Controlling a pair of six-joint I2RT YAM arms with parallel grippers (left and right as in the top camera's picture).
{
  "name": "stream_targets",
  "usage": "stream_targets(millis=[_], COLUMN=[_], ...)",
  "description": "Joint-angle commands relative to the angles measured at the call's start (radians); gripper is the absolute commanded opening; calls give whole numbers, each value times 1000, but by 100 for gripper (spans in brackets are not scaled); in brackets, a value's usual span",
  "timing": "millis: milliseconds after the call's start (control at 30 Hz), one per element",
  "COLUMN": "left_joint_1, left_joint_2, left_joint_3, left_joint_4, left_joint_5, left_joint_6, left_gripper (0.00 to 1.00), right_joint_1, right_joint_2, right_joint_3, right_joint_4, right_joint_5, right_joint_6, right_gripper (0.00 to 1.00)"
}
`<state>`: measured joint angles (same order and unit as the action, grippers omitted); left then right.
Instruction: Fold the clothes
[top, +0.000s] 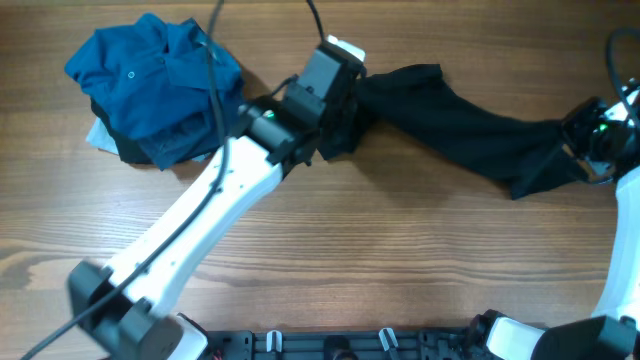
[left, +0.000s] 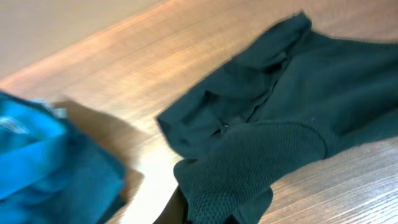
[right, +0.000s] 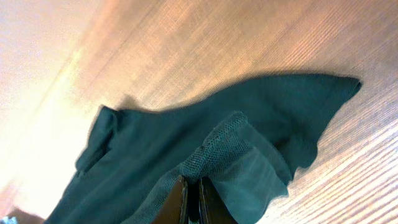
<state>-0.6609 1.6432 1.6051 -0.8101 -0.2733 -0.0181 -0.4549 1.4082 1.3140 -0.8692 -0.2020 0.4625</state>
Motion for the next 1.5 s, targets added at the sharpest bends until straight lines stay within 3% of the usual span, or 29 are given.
stream_targets(millis=[0, 167, 333, 500, 700, 900, 967, 1100, 1200, 1400, 1433, 1467], left_joint_1=[-3, -39, -103, -238, -330, -285, -224, -39, 87, 195, 204, 209], left_joint_2=[-104, -215, -241, -241, -237, -205, -178, -53, 99, 441, 504, 557], left_joint_3=[60, 264, 492, 695, 733, 733, 732, 732, 732, 732, 732, 732], left_joint_4=[-41, -138, -208, -242, -242, -238, -247, -299, -325, -135, -74, -8], left_joint_5=[-134, -276, -322, -488, -614, -646, -613, -272, -97, 70, 82, 86], left_joint_6=[19, 52, 148, 283, 349, 310, 275, 187, 123, 122, 122, 122], left_gripper=[4, 4, 4, 4, 4, 4, 4, 4, 4, 4, 4, 14], right_joint_1=[-14, -42, -44, -44, -44, -44, -44, -44, -43, -8, 2, 10], right_joint_2=[-19, -19, -19, -19, -19, 17, 71, 213, 338, 629, 673, 723], right_joint_3=[116, 386, 633, 871, 1049, 1069, 1068, 1068, 1068, 1068, 1068, 1068], right_joint_4=[-50, -230, -380, -533, -641, -669, -684, -705, -699, -540, -500, -449], right_joint_5=[-9, -9, -9, -8, 59, 126, 126, 125, 125, 119, 121, 121], right_joint_6=[-23, -71, -74, -97, -120, -123, -154, -174, -175, -173, -173, -173], right_gripper=[4, 4, 4, 4, 4, 4, 4, 4, 4, 7, 14, 37])
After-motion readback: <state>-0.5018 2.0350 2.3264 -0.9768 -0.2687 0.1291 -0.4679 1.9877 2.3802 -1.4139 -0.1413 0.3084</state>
